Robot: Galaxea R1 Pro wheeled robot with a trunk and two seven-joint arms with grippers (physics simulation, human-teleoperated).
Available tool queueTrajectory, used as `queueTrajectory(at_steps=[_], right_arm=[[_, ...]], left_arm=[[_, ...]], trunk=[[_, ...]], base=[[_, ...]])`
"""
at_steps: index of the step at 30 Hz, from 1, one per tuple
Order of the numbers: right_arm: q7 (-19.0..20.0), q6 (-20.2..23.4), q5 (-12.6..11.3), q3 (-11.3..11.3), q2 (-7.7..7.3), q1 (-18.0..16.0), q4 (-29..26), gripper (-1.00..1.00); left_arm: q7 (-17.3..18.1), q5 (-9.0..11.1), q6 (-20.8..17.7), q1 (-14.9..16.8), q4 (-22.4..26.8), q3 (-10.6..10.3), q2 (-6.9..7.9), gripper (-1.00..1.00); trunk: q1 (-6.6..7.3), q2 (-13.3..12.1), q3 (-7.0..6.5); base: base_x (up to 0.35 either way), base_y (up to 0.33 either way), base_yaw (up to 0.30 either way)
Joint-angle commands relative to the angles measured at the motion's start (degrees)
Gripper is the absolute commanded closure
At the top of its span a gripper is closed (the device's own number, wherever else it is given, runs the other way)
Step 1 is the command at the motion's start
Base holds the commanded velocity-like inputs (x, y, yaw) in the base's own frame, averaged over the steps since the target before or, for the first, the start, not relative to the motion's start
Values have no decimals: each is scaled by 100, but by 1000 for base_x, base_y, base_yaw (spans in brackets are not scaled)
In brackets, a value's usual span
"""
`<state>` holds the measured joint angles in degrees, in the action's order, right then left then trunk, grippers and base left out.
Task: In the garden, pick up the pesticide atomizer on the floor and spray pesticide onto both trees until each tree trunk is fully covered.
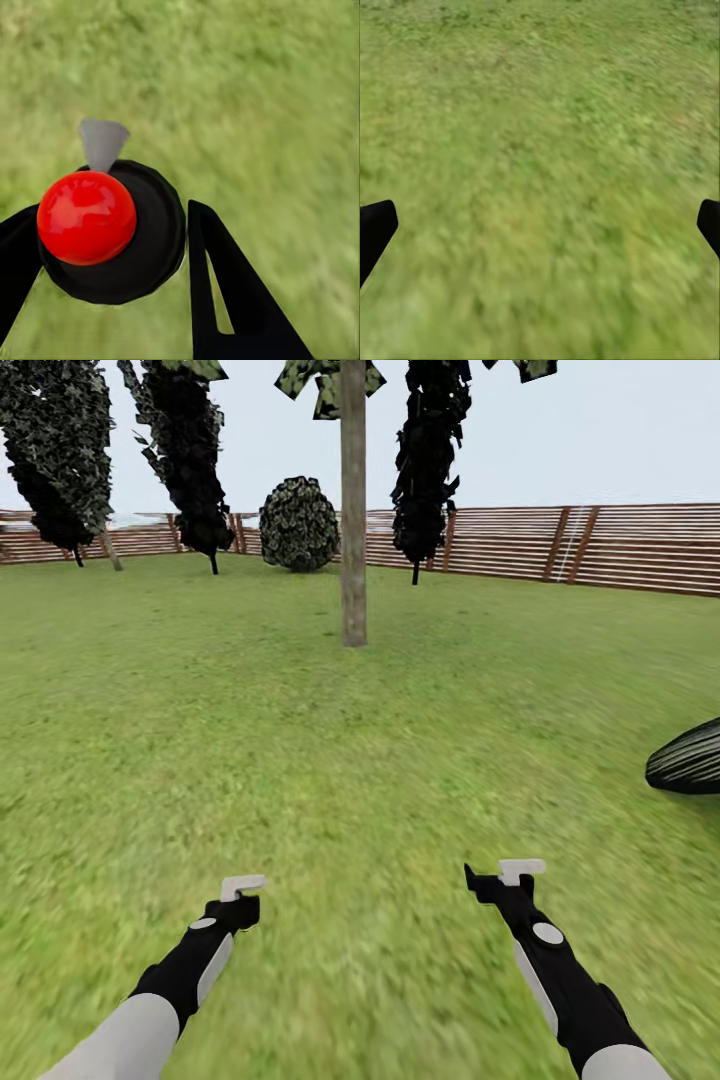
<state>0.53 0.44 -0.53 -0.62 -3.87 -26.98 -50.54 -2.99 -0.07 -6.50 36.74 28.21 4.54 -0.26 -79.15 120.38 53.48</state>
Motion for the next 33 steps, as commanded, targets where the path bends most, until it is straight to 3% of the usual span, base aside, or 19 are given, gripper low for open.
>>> queueTrajectory(at_steps=[1, 18, 33], right_arm=[[0, 0, 0, 0, 0, 0, 0, -100], [0, 0, 0, 9, 0, 0, 15, -100], [0, 0, 0, 9, 0, 0, 25, -100]], left_arm=[[-2, -1, 0, 0, 0, -1, 0, 100], [-18, -1, 9, 0, 8, -7, 0, 100], [-18, -1, 8, -3, 2, -37, -6, 100]], trunk=[[0, 0, -9], [0, 0, -156], [0, 0, -167]], base=[[261, 236, 0], [292, 188, 0], [296, 181, 0]])
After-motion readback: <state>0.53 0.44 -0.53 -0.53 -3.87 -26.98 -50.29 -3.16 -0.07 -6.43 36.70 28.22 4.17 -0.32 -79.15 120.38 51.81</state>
